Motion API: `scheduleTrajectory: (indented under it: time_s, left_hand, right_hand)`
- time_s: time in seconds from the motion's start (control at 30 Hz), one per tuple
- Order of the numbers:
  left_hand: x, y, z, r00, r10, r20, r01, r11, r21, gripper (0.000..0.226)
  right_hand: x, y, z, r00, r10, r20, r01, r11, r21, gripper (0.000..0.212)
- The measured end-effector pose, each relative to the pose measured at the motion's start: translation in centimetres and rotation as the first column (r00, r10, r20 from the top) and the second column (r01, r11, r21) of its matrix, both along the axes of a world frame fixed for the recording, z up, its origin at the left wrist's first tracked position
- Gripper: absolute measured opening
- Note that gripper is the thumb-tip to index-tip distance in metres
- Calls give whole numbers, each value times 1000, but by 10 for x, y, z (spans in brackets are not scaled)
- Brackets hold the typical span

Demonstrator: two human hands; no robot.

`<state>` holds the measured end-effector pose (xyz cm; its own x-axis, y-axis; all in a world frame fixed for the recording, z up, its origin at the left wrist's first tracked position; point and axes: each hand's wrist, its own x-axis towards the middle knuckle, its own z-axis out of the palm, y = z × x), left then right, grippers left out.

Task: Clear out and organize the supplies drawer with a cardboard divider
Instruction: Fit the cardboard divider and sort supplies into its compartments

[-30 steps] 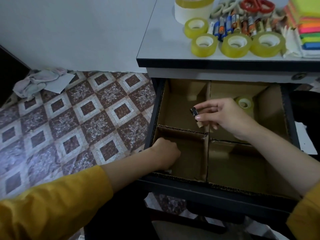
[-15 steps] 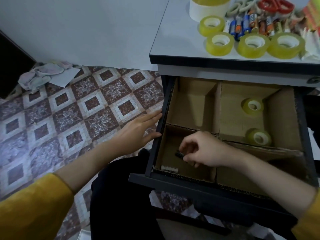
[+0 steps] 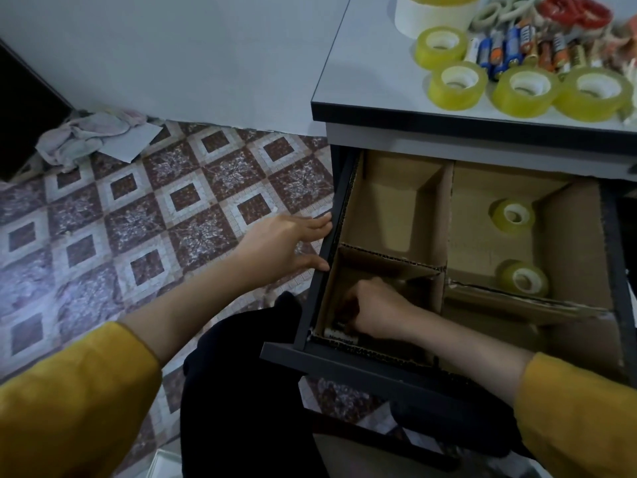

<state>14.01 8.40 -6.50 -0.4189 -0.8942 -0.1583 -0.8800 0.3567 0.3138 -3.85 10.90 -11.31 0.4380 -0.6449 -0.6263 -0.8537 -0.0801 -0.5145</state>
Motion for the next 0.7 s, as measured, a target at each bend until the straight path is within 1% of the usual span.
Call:
scheduleTrajectory:
  time_s: [0.07, 0.13, 0.27, 0.37, 0.57, 0.7]
  left_hand:
    - [-1, -1, 1, 1000, 5, 22, -5, 1000, -4, 66]
    - [-1, -1, 0, 1000, 12, 3, -12, 1000, -4, 66]
    - [-1, -4, 0, 1000, 27, -4, -27, 1000, 14, 67]
    - [-2, -6, 1, 999, 33, 16, -33, 999, 22, 69]
    - [-3, -7, 2, 998, 32, 51, -34, 999, 39, 70]
    - [-5, -9, 6, 996, 33, 80, -37, 998, 59, 70]
  right_hand:
    - [-2, -2, -1, 998, -58, -14, 57, 998, -15, 36]
    - [-5, -3, 0, 994, -101, -34, 100, 995, -21, 33]
    - [-5, -1, -3, 983, -177, -46, 178, 984, 19, 23]
    - [1, -1, -5, 976, -217, -31, 218, 975, 45, 25]
    - [2, -2, -6, 976, -220, -10, 220, 974, 46, 23]
    - [-1, -2, -5, 976, -217, -1, 217, 976, -14, 23]
